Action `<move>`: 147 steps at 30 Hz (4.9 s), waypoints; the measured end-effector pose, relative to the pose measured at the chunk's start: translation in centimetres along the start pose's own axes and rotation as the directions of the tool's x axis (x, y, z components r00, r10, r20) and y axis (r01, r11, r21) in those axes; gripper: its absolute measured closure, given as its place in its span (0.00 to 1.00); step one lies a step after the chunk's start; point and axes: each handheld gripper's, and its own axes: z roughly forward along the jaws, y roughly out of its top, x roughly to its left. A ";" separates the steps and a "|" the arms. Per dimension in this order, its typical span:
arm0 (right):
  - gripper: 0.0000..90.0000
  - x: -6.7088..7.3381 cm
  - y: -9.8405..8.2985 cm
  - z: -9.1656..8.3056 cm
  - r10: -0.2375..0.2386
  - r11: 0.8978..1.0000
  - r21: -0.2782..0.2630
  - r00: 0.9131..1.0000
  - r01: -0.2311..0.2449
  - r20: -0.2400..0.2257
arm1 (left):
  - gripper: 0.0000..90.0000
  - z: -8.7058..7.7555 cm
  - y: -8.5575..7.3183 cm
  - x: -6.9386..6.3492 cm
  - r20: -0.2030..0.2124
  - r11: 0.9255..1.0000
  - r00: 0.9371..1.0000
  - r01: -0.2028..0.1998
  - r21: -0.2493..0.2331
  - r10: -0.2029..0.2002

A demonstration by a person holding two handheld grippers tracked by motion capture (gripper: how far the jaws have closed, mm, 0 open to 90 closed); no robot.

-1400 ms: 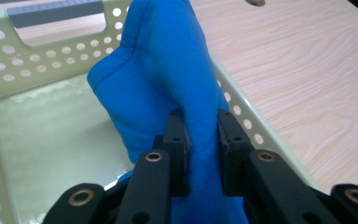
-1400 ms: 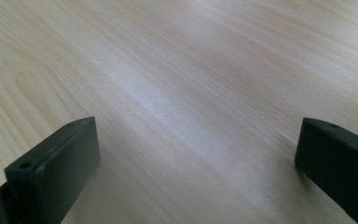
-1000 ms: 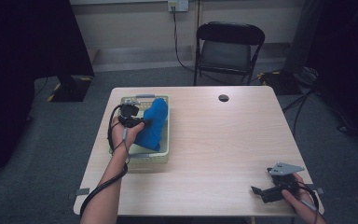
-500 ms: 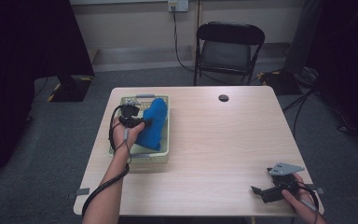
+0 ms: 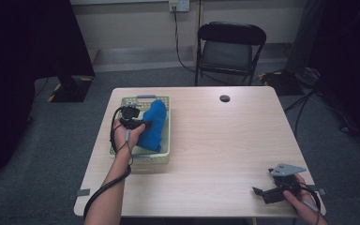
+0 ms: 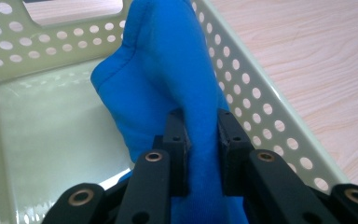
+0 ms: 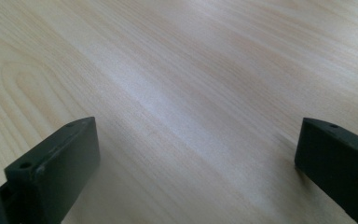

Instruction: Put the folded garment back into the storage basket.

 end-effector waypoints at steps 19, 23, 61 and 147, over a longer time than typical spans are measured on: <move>0.00 0.0 0.0 0.0 0.000 1.000 0.000 1.000 0.000 0.000 | 0.85 2.1 -0.3 -0.3 0.000 0.998 1.000 -0.005 0.064 0.005; 0.00 0.0 0.0 0.0 0.000 1.000 0.000 1.000 0.000 0.000 | 0.85 2.4 -0.4 -0.3 0.001 0.997 1.000 -0.009 0.079 0.009; 0.00 0.0 0.0 0.0 0.000 1.000 0.000 1.000 0.000 0.000 | 0.83 5.0 -1.1 0.8 -0.031 0.978 0.999 -0.016 0.209 0.023; 0.00 0.0 0.0 0.0 0.000 1.000 0.000 1.000 0.000 0.000 | 0.01 7.4 -1.7 1.8 -0.013 0.940 0.992 -0.118 0.321 0.129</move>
